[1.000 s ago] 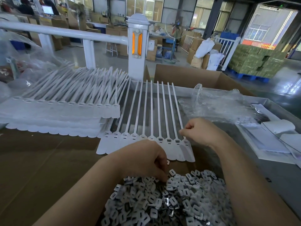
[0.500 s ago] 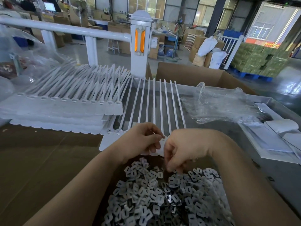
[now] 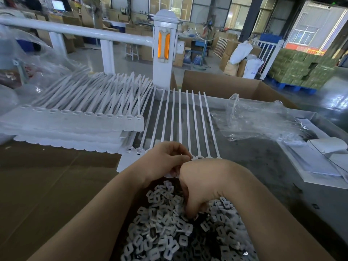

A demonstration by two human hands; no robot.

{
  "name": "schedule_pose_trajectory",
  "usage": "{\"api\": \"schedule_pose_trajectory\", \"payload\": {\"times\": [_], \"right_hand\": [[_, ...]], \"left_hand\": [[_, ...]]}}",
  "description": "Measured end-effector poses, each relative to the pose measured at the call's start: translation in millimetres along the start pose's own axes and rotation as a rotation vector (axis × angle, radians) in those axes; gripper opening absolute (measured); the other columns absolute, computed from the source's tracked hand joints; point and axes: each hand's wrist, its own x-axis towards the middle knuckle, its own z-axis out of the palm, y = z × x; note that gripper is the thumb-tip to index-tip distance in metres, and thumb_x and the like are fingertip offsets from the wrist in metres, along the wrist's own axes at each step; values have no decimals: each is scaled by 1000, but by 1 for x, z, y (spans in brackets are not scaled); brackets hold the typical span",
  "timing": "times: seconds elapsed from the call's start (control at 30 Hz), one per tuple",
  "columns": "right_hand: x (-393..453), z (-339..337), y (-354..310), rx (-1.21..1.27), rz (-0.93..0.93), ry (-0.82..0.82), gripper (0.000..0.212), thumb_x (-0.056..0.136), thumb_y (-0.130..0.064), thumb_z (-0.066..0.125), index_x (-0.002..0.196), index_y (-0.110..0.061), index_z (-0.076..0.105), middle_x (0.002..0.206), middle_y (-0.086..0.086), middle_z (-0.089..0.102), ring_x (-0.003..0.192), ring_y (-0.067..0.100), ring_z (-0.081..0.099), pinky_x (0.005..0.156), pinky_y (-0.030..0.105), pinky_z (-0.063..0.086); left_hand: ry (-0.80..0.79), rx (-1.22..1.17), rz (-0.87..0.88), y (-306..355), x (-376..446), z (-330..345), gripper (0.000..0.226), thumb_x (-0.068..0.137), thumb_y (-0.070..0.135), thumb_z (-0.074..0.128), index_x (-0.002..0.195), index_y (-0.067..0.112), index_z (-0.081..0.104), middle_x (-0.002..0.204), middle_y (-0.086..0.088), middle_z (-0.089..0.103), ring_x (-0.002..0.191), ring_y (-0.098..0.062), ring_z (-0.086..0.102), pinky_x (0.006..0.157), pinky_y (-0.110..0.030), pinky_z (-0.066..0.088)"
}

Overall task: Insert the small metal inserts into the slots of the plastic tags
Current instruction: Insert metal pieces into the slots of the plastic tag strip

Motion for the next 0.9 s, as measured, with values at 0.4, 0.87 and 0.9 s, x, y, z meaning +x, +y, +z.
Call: {"api": "schedule_pose_trajectory", "payload": {"times": [0.4,0.87,0.9], "right_hand": [[-2,-9,38,274,-69,78,5,85,-18,72,87,-14,73,67,1,71,49,8,57,44,18,44],[15,-3,75,795,63,592,3,86,-15,69,86,-16,72,64,-8,69,52,-3,57,46,15,44],[14,-4,77,813,66,591,3,86,-15,69,86,-16,72,65,-7,69,53,-3,57,46,15,44]], "left_hand": [[22,-33,28,0,0,0,9,95,11,61,92,13,69,71,1,69,61,-8,60,56,-19,48],[266,618,219,-2,0,12,16,91,25,66,99,38,65,106,17,59,112,-10,50,103,-40,40],[254,618,213,-3,0,13,15,91,25,66,101,37,67,106,16,59,113,-12,50,105,-41,40]]}}
